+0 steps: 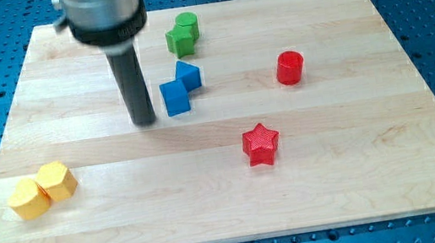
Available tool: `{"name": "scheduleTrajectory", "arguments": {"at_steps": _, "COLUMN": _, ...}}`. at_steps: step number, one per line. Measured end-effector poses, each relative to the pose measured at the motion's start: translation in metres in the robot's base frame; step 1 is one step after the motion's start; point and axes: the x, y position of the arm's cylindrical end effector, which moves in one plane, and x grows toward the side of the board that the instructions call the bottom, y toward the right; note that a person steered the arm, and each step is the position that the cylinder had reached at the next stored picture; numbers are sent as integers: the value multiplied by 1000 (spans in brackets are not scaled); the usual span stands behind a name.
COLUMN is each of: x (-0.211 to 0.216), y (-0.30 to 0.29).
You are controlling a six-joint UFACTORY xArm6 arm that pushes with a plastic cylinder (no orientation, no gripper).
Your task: Place the blue blocks right side of the green blocks
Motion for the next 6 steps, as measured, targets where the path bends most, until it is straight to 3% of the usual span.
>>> {"name": "scheduleTrajectory", "arguments": {"at_steps": 3, "x": -135, "y": 111}}
{"name": "scheduleTrajectory", "arguments": {"at_steps": 4, "x": -199, "y": 113}}
{"name": "scheduleTrajectory", "arguments": {"at_steps": 6, "x": -227, "y": 151}}
